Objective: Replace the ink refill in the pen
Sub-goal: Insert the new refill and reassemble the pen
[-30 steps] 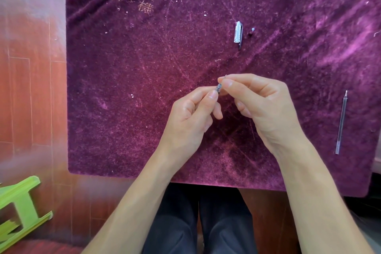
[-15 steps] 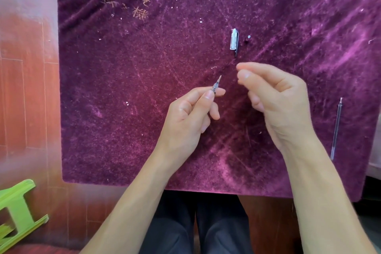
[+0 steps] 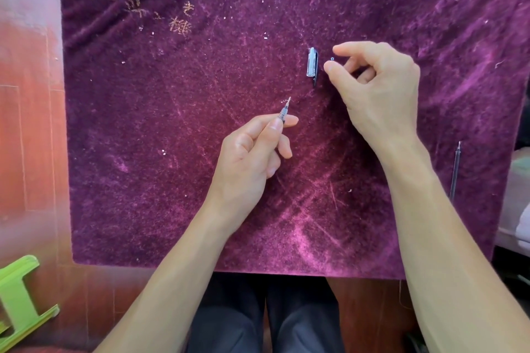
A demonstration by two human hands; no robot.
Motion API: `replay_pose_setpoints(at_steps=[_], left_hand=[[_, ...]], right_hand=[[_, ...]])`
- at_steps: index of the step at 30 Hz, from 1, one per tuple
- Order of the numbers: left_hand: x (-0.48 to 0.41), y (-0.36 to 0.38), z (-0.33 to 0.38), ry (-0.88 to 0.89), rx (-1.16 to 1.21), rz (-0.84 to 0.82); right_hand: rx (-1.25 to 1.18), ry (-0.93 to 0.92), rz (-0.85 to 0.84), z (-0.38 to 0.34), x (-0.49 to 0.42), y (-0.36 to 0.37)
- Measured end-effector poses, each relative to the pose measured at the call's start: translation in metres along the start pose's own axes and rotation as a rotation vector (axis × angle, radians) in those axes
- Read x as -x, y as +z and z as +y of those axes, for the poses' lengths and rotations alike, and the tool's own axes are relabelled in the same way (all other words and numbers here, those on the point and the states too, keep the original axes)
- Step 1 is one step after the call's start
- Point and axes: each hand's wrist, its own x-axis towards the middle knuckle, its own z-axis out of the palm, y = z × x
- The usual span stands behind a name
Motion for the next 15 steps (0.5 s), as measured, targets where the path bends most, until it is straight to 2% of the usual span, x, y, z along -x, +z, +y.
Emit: replay_pose_setpoints(at_steps=[10,11,13,15], left_hand=[[-0.002,0.001,0.001,0.002,0.018,0.0],[-0.002,0.001,0.001,0.003,0.018,-0.001],[-0.001,0.001,0.001,0.007,0.01,-0.005],[0.001,0.002,0.0,0.007,0.002,-0.01]], right_hand=[[0.01,0.053,-0.01,-0.001,-0.001,-0.003],[-0.039,0.07,0.004,-0.002,0.0,-0.005],[-0.289,0.156,0.012,-0.006,0.004,-0.008],[-0.558,0.286,-0.072,-0.012,0.015,-0.013]])
